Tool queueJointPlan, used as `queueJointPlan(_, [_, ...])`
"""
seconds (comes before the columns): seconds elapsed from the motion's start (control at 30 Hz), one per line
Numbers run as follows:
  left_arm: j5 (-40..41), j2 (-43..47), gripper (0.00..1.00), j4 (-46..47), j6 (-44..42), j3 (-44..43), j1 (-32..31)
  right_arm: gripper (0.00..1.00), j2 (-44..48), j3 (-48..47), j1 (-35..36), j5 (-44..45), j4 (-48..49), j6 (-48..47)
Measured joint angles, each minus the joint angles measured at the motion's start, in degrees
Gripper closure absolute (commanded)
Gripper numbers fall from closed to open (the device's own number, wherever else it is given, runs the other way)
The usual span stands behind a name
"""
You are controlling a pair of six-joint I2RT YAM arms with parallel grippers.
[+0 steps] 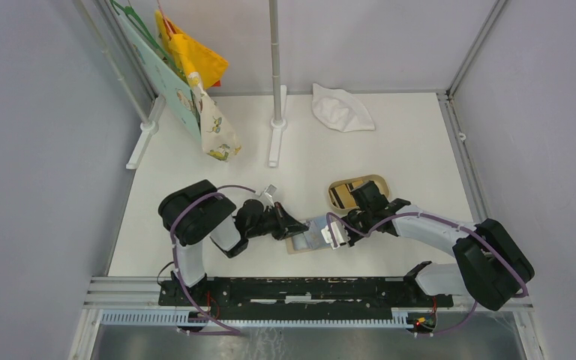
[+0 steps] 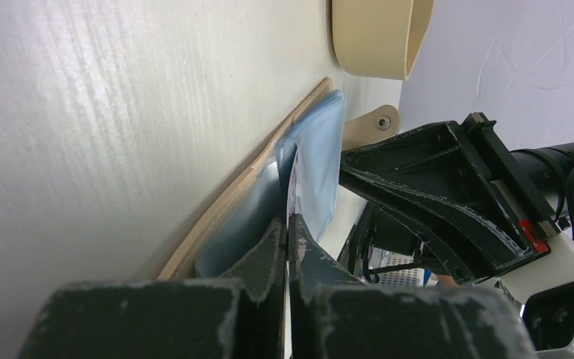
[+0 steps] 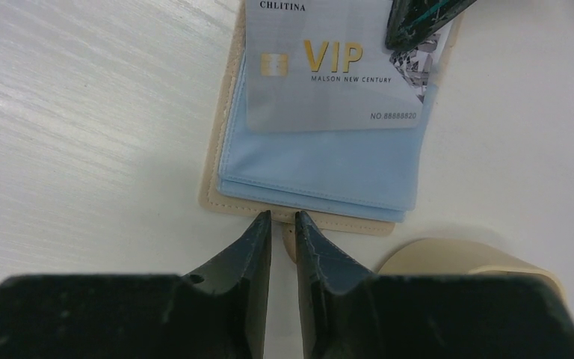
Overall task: Put the credit cards into the card holder
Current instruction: Insert the credit card into the card holder.
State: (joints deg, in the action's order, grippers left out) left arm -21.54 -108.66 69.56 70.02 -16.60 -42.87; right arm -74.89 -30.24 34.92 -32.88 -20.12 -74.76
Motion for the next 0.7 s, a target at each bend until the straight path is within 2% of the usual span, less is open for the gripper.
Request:
queueJointPlan(0.3, [-1.92, -0.22, 0.98, -2.95, -0.39, -2.67, 0.39, 0.70, -0.07, -0.20, 0.24, 0.61, 0.33, 0.61])
queueJointPlan(0.53, [-3.63, -0.37, 0.91, -5.68, -1.70, -4.20, 1.33, 0.62, 0.28, -0.44, 0.35, 1.22, 0.11, 1.33])
queueJointPlan(0.7, [-4.24, -0.37, 0.86, -7.15, -3.08, -4.79, 1.66, 0.61, 1.46, -0.50, 0.35, 1.42, -2.27, 1.42])
